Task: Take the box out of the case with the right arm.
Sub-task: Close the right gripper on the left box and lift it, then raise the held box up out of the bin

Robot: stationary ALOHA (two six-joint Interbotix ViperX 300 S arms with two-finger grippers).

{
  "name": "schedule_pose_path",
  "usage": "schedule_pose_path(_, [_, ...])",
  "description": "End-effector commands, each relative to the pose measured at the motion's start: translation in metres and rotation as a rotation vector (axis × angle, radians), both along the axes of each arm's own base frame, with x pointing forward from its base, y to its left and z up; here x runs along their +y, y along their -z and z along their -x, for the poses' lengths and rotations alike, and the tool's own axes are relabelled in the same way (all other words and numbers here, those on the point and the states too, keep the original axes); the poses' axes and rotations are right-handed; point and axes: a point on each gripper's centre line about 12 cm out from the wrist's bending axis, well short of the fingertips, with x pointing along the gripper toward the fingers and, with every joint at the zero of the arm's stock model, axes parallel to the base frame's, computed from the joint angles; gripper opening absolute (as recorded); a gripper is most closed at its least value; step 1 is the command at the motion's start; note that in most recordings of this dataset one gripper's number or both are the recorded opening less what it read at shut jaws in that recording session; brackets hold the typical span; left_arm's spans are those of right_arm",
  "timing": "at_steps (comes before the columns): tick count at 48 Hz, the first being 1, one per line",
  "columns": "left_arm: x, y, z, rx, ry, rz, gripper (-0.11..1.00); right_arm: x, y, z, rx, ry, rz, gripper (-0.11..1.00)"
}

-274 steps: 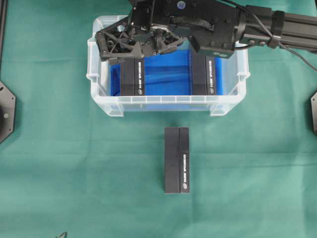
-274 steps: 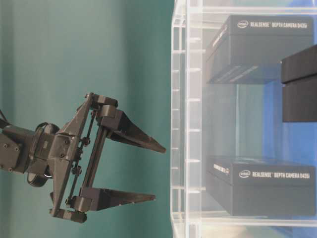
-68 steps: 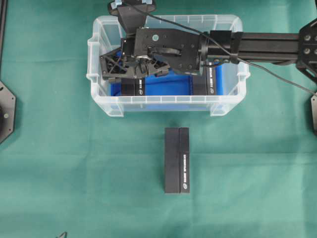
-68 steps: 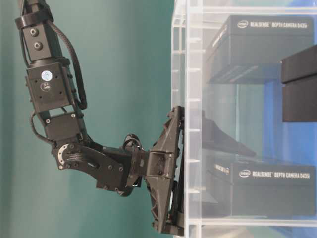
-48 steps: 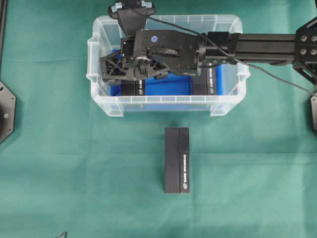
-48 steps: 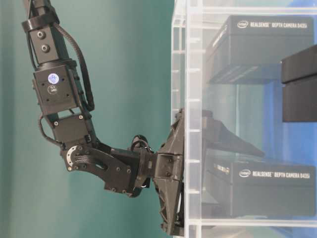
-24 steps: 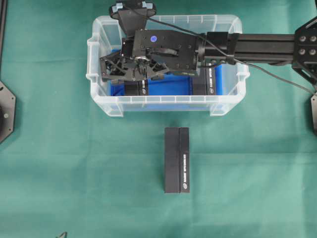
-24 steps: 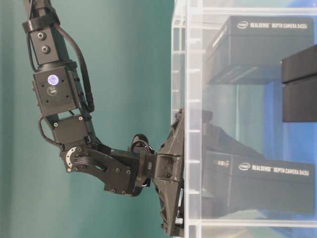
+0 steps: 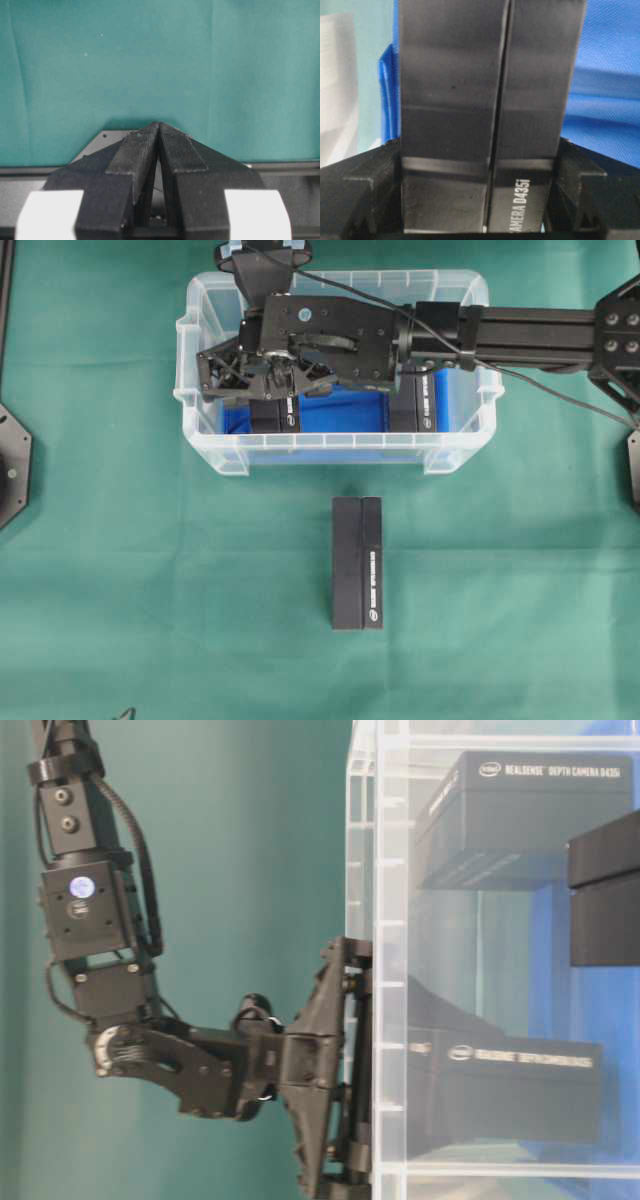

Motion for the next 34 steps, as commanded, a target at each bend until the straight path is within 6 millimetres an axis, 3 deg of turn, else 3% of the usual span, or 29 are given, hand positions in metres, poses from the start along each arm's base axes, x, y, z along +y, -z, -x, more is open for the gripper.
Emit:
schedule_pose_path(1, [0.0, -0.002, -0.002, -0.007, 0.0, 0.002, 0.0, 0.002, -0.062, 0.004, -0.108, -0.002, 0.027, 0.69])
schedule_pose_path(20, [0.0, -0.002, -0.002, -0.006, 0.0, 0.002, 0.0, 0.007, -0.154, 0.019, -0.151, 0.01, 0.149, 0.69])
schedule_pose_path(34, [0.0, -0.002, -0.002, -0.006, 0.002, 0.001, 0.0, 0.018, -0.207, 0.034, -0.184, 0.036, 0.232, 0.69])
